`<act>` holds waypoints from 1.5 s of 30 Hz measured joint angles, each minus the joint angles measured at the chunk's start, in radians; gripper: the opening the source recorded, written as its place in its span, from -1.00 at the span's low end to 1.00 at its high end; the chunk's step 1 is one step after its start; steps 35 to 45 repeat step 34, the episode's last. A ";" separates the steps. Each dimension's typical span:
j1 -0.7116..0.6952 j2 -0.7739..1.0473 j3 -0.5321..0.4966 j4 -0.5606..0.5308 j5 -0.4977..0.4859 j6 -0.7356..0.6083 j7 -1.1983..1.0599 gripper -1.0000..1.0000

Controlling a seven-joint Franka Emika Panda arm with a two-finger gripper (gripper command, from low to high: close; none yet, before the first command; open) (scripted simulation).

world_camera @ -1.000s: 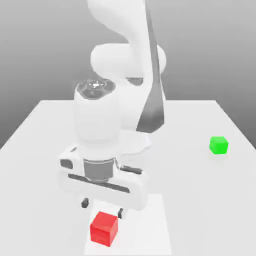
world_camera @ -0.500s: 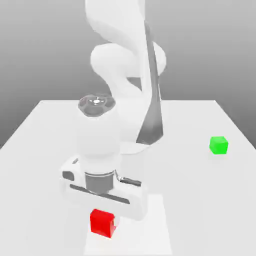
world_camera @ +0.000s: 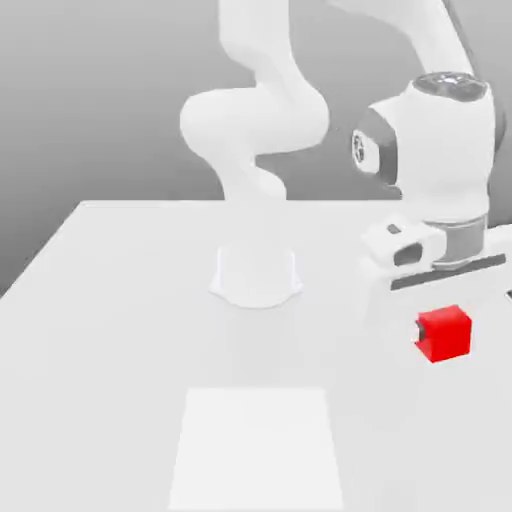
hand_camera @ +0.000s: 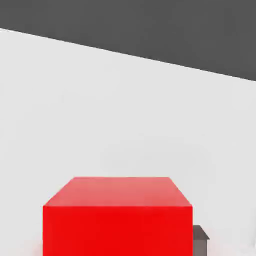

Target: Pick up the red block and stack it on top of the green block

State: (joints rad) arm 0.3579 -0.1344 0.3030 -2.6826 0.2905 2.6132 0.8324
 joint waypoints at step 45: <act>0.373 0.203 0.367 -0.183 -0.492 0.304 0.350 1.00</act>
